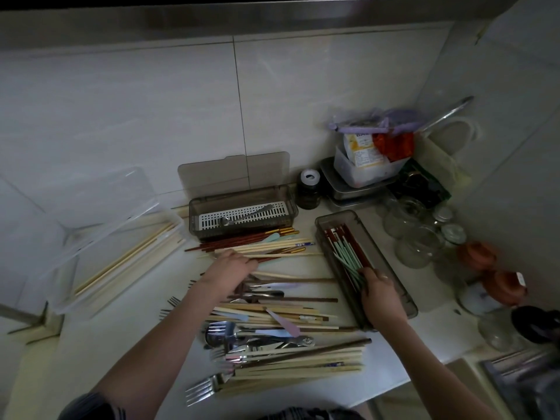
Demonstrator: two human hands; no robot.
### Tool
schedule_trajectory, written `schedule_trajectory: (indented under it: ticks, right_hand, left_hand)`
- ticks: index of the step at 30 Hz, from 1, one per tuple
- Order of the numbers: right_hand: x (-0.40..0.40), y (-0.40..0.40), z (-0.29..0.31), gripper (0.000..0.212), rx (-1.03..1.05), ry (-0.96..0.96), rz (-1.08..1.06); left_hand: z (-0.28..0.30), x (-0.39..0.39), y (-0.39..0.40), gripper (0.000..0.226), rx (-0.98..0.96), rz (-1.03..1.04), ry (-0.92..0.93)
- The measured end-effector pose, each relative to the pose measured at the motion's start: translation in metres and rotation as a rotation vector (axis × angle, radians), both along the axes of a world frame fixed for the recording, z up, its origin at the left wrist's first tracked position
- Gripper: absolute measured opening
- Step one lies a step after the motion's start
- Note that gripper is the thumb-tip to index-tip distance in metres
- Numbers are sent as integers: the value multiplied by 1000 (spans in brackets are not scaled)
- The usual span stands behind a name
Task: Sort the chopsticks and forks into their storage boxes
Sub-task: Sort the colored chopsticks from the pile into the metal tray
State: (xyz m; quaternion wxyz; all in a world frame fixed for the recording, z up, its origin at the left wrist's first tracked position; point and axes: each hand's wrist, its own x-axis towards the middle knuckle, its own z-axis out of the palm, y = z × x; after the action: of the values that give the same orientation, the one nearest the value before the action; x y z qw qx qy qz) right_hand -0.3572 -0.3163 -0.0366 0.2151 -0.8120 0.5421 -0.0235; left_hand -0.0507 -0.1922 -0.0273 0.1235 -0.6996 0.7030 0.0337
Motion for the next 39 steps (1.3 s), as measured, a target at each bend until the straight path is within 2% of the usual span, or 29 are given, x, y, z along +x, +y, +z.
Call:
schedule_trajectory:
  ticks: [5, 7, 9, 11, 13, 18, 20, 23, 24, 28, 30, 34, 39]
  right_hand:
    - [1, 1, 2, 38, -5, 10, -1]
    - [1, 2, 2, 38, -6, 11, -3]
    - [1, 2, 3, 38, -10, 12, -5]
    - [1, 3, 3, 37, -13, 19, -7]
    - [2, 3, 3, 36, -17, 24, -8]
    - [2, 3, 3, 35, -18, 15, -15]
    - [2, 3, 3, 35, -21, 14, -17]
    - [2, 3, 3, 35, -22, 7, -17]
    - [2, 3, 3, 35, -21, 6, -17]
    - [2, 3, 3, 35, -25, 8, -19]
    - [2, 4, 4, 36, -19, 6, -22]
    - [2, 4, 4, 37, -12, -3, -24]
    - [2, 5, 4, 37, -9, -3, -28]
  left_hand:
    - [8, -7, -1, 59, -38, 34, -1]
    - [12, -6, -2, 44, -69, 48, 38]
    - [12, -5, -4, 22, -59, 86, 180]
    - [10, -4, -2, 12, -6, 130, 345]
    - [7, -5, 2, 8, 39, 173, 431]
    - [3, -6, 7, 21, 66, 303, 606]
    - [1, -5, 8, 29, -1, 356, 667]
    - [-1, -1, 7, 10, -161, 427, 645]
    - [-2, 0, 6, 14, -171, 453, 617]
    - [-12, 4, 4, 12, -77, 489, 514]
    - [-15, 3, 3, 10, -83, 501, 492]
    - [-16, -2, 4, 20, -103, 525, 497]
    - [-18, -6, 1, 15, -9, 422, 392]
